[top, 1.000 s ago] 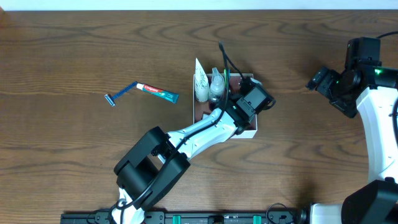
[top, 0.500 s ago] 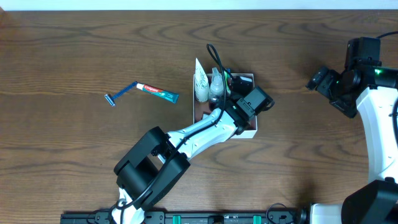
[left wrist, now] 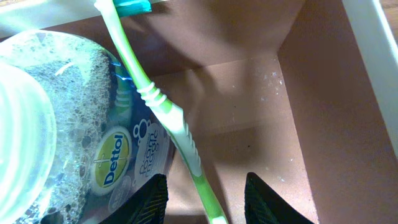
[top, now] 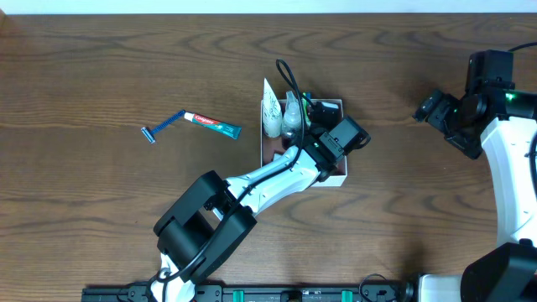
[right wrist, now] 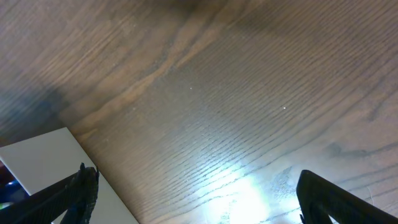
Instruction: Pack container
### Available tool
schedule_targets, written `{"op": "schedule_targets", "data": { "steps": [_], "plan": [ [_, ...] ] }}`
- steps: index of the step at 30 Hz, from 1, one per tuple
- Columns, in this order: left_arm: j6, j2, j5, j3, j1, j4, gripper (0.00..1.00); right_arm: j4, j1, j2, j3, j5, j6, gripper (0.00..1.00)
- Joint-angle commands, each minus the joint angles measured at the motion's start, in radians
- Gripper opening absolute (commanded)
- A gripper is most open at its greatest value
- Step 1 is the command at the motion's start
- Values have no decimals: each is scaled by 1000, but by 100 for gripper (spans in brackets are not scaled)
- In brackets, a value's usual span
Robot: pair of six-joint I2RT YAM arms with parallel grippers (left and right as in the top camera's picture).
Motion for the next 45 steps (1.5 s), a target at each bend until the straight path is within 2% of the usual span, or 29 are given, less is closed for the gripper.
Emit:
{"op": "schedule_targets", "data": {
  "steps": [1, 4, 8, 14, 16, 26, 27, 32, 35, 45],
  "plan": [
    [-13, 13, -23, -10, 4, 1, 36, -2, -8, 4, 3, 1, -14, 99],
    [-13, 13, -23, -10, 4, 5, 29, -2, -8, 4, 3, 1, -14, 99],
    [-13, 14, -22, -10, 4, 5, 28, -2, -8, 4, 3, 1, -14, 99],
    [-13, 24, -23, -23, 4, 28, 30, -2, -8, 4, 3, 1, -14, 99],
    [-13, 36, -23, -23, 4, 35, 34, -2, -8, 4, 3, 1, -14, 99],
    [-12, 64, -23, -23, 4, 46, 34, -2, -8, 4, 3, 1, -14, 99],
    [-12, 64, -23, -23, 4, 46, 33, -2, -8, 4, 3, 1, -14, 99],
    [-12, 64, -23, -23, 4, 46, 14, -2, -8, 4, 3, 1, -14, 99],
    [-12, 60, -23, -22, 4, 45, 8, -2, -8, 4, 3, 1, -14, 99],
    [-7, 2, -23, -18, 3, 14, 6, -2, -8, 4, 3, 1, -14, 99]
  ]
}}
